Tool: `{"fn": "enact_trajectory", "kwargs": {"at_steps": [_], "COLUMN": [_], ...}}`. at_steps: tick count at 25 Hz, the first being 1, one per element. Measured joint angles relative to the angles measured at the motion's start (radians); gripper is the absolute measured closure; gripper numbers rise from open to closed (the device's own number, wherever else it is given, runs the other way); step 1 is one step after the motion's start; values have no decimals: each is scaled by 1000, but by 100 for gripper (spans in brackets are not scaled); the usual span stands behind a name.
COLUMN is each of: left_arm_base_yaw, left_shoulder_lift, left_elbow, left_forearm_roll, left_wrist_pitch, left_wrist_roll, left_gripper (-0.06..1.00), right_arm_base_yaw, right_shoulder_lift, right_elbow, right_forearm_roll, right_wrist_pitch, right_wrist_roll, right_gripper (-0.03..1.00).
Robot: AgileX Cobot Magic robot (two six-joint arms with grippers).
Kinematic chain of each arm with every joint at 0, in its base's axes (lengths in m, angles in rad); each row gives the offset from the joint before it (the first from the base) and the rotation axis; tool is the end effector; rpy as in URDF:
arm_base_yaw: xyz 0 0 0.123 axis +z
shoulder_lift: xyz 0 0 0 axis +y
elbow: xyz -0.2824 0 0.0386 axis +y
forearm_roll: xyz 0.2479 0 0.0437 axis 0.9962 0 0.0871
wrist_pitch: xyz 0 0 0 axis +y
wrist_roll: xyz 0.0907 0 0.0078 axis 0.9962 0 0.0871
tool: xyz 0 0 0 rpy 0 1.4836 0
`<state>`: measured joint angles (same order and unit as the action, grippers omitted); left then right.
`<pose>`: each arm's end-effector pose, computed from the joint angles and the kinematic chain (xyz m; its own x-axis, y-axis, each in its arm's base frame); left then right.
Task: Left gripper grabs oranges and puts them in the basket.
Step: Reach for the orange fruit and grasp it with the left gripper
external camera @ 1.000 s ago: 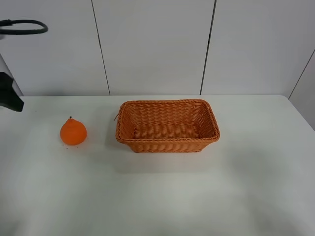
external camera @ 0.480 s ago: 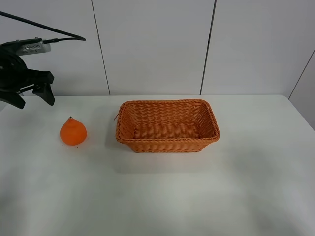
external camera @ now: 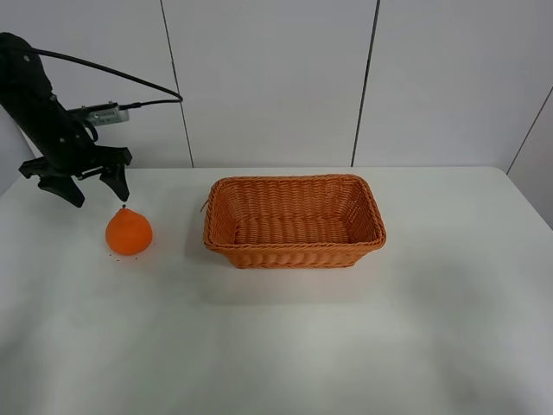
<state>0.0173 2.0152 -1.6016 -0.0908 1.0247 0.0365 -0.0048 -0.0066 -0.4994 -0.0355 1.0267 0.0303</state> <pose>0.4207 0.0002 0.2132 -0.9754 -0.0276 -0.2189 -0.0107 0.9969 -0.0780 -0.0045 -0.0027 0.2798 -0.4194 0.0139 -0.9077 0.0374 0.9993 -0.0019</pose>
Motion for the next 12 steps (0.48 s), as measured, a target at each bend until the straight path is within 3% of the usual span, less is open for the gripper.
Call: {"fn": "enact_trajectory", "kwargs": {"at_steps": [7, 12], "left_arm_base_yaw": [-61, -61], "left_shoulder_lift": [96, 113], "left_elbow": [-4, -5], "left_forearm_roll": [-10, 47], "left_wrist_pitch": [-46, -80], "left_wrist_roll": [7, 8], "left_gripper": [10, 10], "right_arm_base_yaw": [0, 0], "right_shoulder_lift": [0, 0], "right_elbow": [0, 0], "right_forearm_roll": [0, 0], "right_wrist_pitch": [0, 0], "right_wrist_roll": [0, 0], "right_gripper": [27, 27]}}
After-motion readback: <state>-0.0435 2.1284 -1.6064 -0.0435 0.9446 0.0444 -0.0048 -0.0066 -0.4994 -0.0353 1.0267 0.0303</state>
